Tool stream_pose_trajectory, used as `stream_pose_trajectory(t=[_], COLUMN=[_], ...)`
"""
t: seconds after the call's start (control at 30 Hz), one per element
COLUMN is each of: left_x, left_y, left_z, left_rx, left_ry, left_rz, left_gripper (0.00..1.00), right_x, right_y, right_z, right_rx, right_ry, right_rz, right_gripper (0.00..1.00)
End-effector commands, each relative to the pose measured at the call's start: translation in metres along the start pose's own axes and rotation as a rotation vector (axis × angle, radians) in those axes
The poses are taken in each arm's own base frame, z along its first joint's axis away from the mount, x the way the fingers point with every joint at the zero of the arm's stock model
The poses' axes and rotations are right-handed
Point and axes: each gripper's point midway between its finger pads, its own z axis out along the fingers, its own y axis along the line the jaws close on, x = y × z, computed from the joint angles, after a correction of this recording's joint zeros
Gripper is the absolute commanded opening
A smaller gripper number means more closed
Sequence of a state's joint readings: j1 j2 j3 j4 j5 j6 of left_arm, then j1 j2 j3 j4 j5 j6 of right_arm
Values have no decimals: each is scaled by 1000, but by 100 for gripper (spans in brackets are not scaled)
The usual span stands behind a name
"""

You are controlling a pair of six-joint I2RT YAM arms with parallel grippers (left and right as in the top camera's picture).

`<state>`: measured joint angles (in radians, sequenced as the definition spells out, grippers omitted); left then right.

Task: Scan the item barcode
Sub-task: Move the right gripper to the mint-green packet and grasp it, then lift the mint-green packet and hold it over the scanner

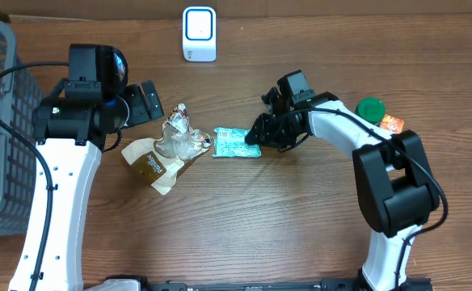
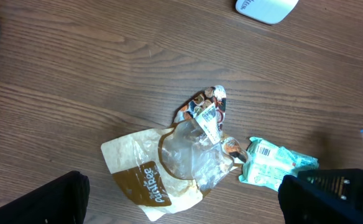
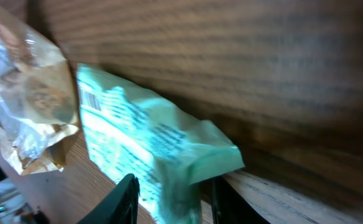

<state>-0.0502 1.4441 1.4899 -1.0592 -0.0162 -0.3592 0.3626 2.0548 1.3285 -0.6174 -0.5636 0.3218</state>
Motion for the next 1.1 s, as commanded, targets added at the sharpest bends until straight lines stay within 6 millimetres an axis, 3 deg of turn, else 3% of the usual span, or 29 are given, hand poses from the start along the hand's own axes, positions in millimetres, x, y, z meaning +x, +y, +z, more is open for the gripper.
stream_pose_trajectory(t=[0.0, 0.17, 0.27, 0.37, 0.5, 0.63, 0.77, 0.9, 1.07], left_x=[-6, -6, -6, -6, -6, -6, -6, -6, -6], left_y=[1, 1, 1, 1, 1, 1, 1, 1, 1], left_z=[-5, -5, -5, -5, -5, -5, -5, -5, -5], left_rx=[-5, -5, -5, -5, -5, -5, -5, -5, -5], left_ry=[-22, -22, -22, -22, -22, -22, -22, -22, -22], left_rz=[18, 18, 18, 18, 18, 18, 18, 18, 18], left_gripper=[99, 99, 100, 100, 100, 99, 99, 100, 100], right_x=[11, 23, 16, 7, -3, -12, -12, 6, 32], right_y=[-1, -10, -8, 2, 24, 44, 70, 101, 114], right_z=[14, 25, 26, 24, 12, -28, -87, -150, -198], right_rx=[-44, -37, -51, -105, -232, -307, -320, -316, -216], right_ry=[68, 81, 56, 30, 13, -48, -150, -254, -356], right_rz=[120, 226, 210, 177, 85, -26, -175, -330, -393], right_gripper=[34, 33, 23, 4, 4, 4, 4, 4, 4])
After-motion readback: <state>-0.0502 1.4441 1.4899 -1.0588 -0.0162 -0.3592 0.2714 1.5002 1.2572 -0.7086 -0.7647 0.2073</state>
